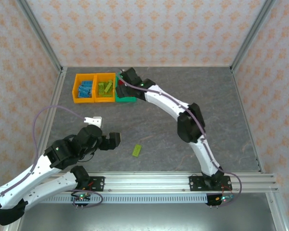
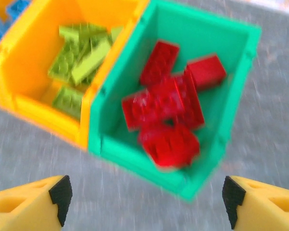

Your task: Sort the legos into containers by color

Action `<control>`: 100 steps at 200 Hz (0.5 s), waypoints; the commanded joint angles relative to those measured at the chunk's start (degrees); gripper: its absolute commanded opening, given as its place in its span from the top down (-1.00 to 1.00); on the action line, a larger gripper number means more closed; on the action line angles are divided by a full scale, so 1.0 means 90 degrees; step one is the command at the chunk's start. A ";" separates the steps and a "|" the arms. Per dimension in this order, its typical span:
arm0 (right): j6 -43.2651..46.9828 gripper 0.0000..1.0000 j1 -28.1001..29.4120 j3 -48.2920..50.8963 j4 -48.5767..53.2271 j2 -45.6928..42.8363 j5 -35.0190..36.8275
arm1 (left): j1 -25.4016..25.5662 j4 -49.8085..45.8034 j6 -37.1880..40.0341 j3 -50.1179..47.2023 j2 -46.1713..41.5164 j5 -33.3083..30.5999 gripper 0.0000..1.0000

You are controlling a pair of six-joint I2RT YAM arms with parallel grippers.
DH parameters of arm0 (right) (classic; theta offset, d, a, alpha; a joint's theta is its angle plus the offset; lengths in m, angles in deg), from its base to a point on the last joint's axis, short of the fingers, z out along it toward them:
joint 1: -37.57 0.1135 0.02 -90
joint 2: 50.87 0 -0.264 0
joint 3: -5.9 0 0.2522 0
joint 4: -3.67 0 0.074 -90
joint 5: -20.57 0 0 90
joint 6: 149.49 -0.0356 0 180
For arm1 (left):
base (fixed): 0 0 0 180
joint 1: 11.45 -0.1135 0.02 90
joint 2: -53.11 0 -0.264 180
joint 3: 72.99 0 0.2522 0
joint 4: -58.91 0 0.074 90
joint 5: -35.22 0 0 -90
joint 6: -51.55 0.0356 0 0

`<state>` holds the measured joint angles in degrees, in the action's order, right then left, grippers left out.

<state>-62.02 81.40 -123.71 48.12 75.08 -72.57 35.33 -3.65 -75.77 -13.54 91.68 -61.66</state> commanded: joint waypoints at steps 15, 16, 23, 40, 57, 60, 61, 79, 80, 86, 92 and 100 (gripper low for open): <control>-0.0592 -0.74 0.0059 0.2743 -0.0829 -0.2883 -0.0559 | 0.0017 0.0653 -0.0054 -0.0229 0.0387 0.0288 -1.00; -0.0610 -0.73 0.0060 0.2823 -0.0846 -0.2950 -0.0559 | 0.0017 0.0669 -0.0049 -0.0236 0.0405 0.0301 -1.00; -0.0736 -0.75 0.0070 0.3347 -0.0920 -0.3396 -0.0584 | 0.0030 0.0793 -0.0020 -0.0274 0.0543 0.0417 -1.00; -0.1032 -0.79 0.0110 0.4538 -0.1055 -0.4591 -0.0585 | 0.0089 0.1059 0.0016 -0.0349 0.0948 0.0626 -0.99; -0.1360 -0.85 0.0130 0.5558 -0.1045 -0.5691 -0.0439 | 0.0365 0.1285 0.0063 -0.0333 0.1430 0.0643 -0.99; -0.1426 -0.86 0.0130 0.5717 -0.1038 -0.5878 -0.0391 | 0.0425 0.1323 0.0072 -0.0335 0.1512 0.0624 -0.99; -0.1452 -0.86 0.0134 0.5769 -0.1033 -0.5942 -0.0373 | 0.0445 0.1341 0.0068 -0.0328 0.1553 0.0621 -0.99; -0.1835 -0.98 0.0120 0.6465 -0.0897 -0.6980 0.0016 | 0.0864 0.1667 0.0105 -0.0314 0.2173 0.0532 -1.00; -0.1861 -0.98 0.0120 0.6495 -0.0894 -0.7030 0.0040 | 0.0879 0.1694 0.0105 -0.0308 0.2206 0.0526 -1.00; -0.1990 -1.00 0.0120 0.6664 -0.0873 -0.7325 0.0134 | 0.0984 0.1784 0.0081 -0.0288 0.2468 0.0503 -1.00; -0.2117 -0.99 0.0110 0.6821 -0.0872 -0.7587 0.0240 | 0.1083 0.1853 0.0066 -0.0248 0.2765 0.0483 -1.00; -0.2250 -0.99 0.0100 0.6994 -0.0880 -0.7892 0.0354 | 0.1232 0.1895 0.0040 -0.0153 0.3165 0.0424 -1.00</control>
<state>-75.87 82.45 -65.31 40.26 10.61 -74.49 43.40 9.05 -75.71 -15.77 113.10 -56.65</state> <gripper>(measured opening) 0.992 0.997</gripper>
